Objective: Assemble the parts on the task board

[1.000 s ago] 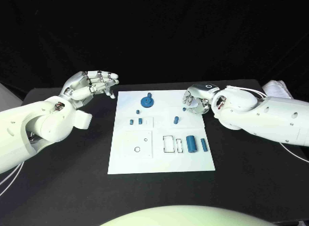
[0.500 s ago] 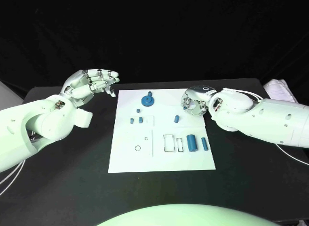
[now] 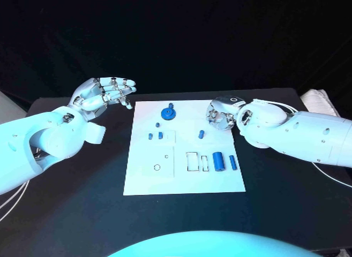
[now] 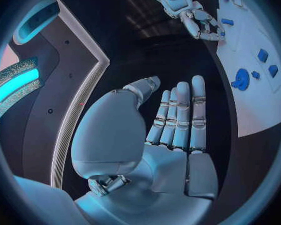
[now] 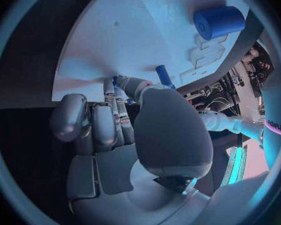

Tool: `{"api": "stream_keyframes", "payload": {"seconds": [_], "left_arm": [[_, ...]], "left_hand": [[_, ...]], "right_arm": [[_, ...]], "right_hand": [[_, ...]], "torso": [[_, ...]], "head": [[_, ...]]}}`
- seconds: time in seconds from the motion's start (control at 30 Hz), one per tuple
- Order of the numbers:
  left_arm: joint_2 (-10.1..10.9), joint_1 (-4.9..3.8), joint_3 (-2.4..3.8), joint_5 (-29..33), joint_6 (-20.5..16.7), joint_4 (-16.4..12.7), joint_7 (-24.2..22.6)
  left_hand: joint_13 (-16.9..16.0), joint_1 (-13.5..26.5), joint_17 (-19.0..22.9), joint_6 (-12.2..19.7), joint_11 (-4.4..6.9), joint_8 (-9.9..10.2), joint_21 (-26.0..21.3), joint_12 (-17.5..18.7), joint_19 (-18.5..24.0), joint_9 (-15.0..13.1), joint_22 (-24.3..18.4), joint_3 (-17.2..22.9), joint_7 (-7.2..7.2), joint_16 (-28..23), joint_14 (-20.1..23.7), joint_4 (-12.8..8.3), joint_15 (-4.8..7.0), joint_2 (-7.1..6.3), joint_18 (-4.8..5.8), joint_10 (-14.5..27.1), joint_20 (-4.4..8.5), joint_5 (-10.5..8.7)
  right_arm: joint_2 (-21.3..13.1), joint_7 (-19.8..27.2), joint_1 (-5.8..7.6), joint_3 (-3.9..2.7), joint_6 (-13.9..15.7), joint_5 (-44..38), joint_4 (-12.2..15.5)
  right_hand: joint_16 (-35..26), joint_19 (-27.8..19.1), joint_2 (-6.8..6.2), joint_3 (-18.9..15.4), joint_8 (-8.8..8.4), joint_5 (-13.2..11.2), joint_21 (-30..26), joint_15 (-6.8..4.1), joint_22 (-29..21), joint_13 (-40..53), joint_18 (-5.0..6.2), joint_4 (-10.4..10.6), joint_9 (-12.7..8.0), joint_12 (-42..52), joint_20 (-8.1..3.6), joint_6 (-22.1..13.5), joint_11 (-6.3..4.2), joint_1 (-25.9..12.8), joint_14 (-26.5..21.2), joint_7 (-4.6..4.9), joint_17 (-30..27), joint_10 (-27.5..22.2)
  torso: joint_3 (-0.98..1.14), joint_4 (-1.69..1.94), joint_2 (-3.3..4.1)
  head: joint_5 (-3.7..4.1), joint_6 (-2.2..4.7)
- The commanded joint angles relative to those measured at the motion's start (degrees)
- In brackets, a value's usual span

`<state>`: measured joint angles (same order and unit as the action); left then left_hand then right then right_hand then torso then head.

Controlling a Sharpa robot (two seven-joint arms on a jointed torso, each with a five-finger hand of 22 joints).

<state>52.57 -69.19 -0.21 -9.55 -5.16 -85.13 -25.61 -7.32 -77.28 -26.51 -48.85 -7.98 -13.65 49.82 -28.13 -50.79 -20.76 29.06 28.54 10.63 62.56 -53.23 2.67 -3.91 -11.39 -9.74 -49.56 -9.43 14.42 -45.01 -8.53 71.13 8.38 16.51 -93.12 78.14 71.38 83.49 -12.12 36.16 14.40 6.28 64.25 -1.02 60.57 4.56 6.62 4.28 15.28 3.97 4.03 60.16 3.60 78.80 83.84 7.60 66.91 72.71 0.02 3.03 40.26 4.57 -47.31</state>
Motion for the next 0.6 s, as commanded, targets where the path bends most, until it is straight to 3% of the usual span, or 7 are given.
{"api": "stream_keyframes", "payload": {"seconds": [0.03,0.23,0.6], "left_arm": [[0.0,0.00,0.06,0.4,0.5,-0.1,-0.4],[0.0,-0.01,0.07,0.4,0.5,-0.1,-0.2],[0.0,-0.01,0.07,0.3,0.5,-0.1,0.0]], "left_hand": [[0.0,-0.5,0.1,0.1,-0.05,0.0,-0.2,0.2,-0.5,0.0,-0.1,0.0,0.49,-0.3,0.5,-0.3,-0.12,-0.04,-0.81,0.4,0.09,0.18],[0.1,-0.7,0.1,0.1,-0.07,0.0,-0.2,0.2,-0.5,0.0,-0.1,0.1,0.53,-0.3,0.4,-0.4,-0.12,0.00,-0.81,0.4,0.10,0.19],[0.2,-0.9,0.1,-0.3,-0.12,-0.2,-0.2,0.4,-0.6,0.0,0.0,0.1,0.56,-0.4,0.4,-0.4,-0.15,0.13,-0.80,0.4,0.10,0.21]], "right_arm": [[0.5,-0.7,-0.78,0.38,-2.3,-0.6,0.0],[0.7,-2.5,-1.14,0.42,-1.7,-2.7,0.3],[0.2,-4.3,-1.30,0.41,6.9,-4.2,1.3]], "right_hand": [[0.4,0.0,0.76,0.2,0.53,-0.1,0.6,-0.43,0.4,0.3,-1.04,-0.5,0.4,0.2,0.05,0.7,-0.18,0.2,2.4,-0.08,0.0,0.8],[0.6,0.0,1.56,0.7,1.76,0.3,2.2,-0.90,2.3,0.9,-1.24,-2.9,1.5,0.6,-0.38,2.1,-0.73,1.5,2.3,-0.42,-0.4,2.5],[1.0,0.2,1.92,1.6,2.13,0.0,3.5,-1.03,3.8,1.4,-1.45,-4.0,2.1,0.6,-0.56,2.5,-0.87,1.6,2.3,-0.49,-0.4,3.3]], "torso": [[-0.03,-0.01,-0.01],[-0.01,-0.08,0.00],[-0.01,0.03,-0.03]], "head": [[0.04,-0.12],[0.07,-0.28],[0.15,-0.48]]}}
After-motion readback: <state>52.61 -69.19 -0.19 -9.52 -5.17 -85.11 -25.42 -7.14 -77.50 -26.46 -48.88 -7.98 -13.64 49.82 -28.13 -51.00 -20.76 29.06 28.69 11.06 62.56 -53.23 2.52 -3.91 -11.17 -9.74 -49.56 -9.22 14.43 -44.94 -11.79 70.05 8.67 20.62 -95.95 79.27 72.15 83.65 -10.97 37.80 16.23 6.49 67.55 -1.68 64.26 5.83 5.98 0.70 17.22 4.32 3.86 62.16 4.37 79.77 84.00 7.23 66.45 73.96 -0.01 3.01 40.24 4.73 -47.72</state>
